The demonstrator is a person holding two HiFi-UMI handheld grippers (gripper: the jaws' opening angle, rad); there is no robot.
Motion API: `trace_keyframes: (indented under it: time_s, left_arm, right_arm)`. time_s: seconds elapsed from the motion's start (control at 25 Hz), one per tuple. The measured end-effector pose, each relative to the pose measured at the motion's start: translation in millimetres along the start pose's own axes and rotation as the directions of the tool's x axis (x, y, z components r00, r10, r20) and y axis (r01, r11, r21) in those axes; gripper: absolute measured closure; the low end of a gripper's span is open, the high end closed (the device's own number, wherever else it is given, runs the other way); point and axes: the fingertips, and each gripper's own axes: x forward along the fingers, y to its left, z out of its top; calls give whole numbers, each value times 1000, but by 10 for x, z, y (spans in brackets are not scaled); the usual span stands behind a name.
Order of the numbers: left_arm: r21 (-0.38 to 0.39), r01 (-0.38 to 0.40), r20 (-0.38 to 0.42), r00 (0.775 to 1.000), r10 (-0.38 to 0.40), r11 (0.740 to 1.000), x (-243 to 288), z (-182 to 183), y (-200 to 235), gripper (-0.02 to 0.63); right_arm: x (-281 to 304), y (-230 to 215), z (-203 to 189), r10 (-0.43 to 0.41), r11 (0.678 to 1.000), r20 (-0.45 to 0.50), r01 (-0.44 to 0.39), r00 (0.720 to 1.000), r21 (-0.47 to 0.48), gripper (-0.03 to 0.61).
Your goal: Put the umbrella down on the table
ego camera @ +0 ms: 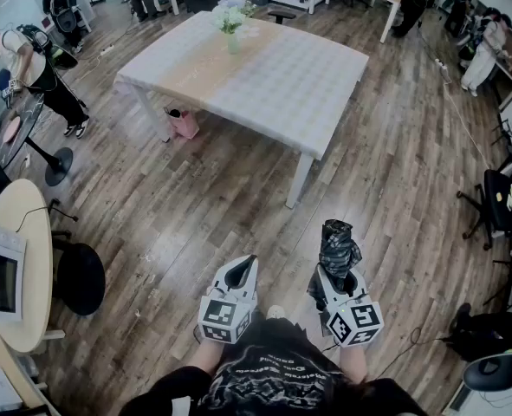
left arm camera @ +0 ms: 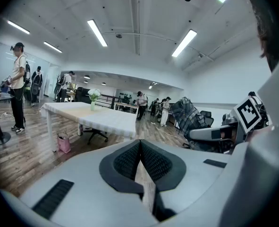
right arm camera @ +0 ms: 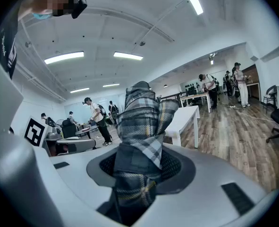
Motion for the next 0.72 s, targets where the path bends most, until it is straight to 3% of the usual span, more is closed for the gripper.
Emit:
trace_keyframes:
  time_s: [0.36, 0.56, 0.72]
  left_arm:
    - [1, 22, 21, 1000, -22, 1000, -49, 190, 193, 594]
    - [-53, 40, 27, 999, -38, 998, -9, 241, 367, 594]
    - [-20, 68, 18, 998, -68, 997, 83, 274, 494, 594]
  right_arm:
    - [84, 174, 74, -30, 1000, 19, 30, 999, 8, 397]
    - [170, 252, 61, -25, 998, 30, 23, 999, 66, 391]
    - [300, 276, 82, -55, 997, 38, 52, 998, 60, 391]
